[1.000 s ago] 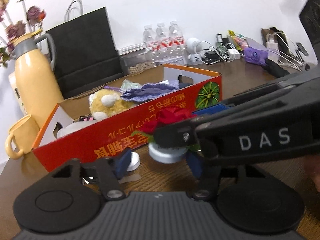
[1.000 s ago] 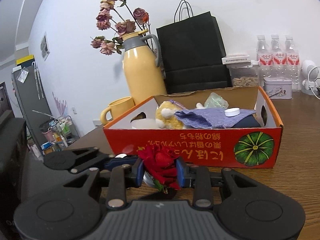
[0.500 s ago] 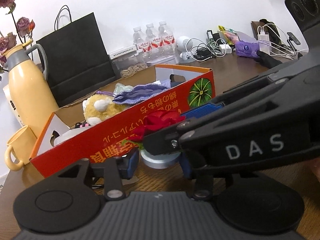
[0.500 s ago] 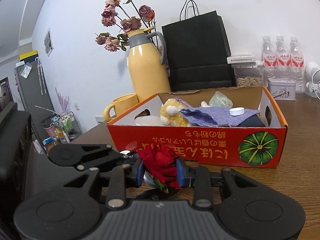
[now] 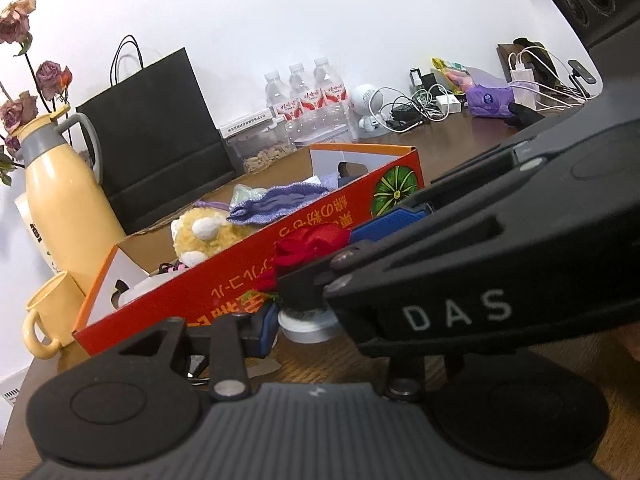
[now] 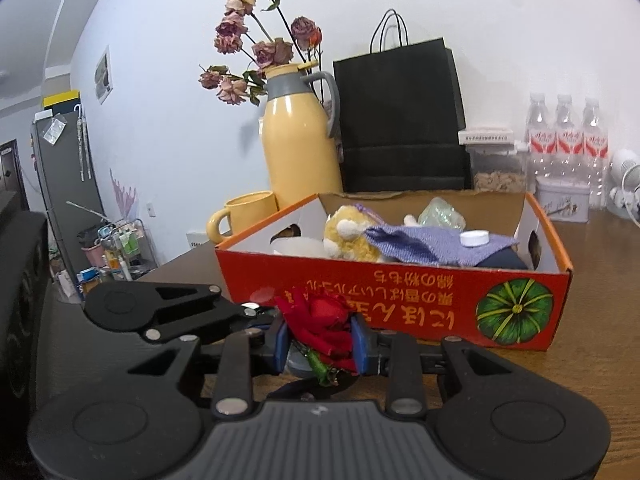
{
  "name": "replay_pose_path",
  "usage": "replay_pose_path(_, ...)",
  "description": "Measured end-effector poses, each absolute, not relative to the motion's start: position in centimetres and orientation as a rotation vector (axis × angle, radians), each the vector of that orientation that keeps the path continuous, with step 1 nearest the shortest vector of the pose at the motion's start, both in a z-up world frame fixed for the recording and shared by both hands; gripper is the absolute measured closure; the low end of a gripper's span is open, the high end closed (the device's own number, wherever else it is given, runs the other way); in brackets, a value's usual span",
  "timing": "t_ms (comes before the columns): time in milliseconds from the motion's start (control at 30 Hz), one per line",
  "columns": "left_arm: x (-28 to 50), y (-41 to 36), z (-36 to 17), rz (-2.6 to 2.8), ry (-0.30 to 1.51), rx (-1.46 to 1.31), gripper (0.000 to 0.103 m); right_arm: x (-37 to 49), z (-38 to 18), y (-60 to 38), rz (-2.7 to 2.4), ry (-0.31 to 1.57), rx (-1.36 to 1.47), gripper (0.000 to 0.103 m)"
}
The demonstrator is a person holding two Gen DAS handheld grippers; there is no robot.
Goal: Organize objects
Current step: 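Close the right tool on the red rose while the left tool grasps the round white container, then carry the red rose and white container into the box and open both tools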
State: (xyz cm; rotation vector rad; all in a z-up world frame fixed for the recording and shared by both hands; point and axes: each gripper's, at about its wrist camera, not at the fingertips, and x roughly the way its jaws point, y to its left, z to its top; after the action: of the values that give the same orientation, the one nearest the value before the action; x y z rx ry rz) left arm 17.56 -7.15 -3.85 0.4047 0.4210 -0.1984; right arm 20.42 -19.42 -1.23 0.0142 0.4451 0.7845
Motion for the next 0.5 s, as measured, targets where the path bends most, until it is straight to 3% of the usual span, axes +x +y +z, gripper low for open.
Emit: replay_pose_path(500, 16.7, -5.1, -2.3, -0.123, 0.363, 0.3, 0.063, 20.9, -0.7, -21.0, 0.647, 0.377, 0.038, 0.074)
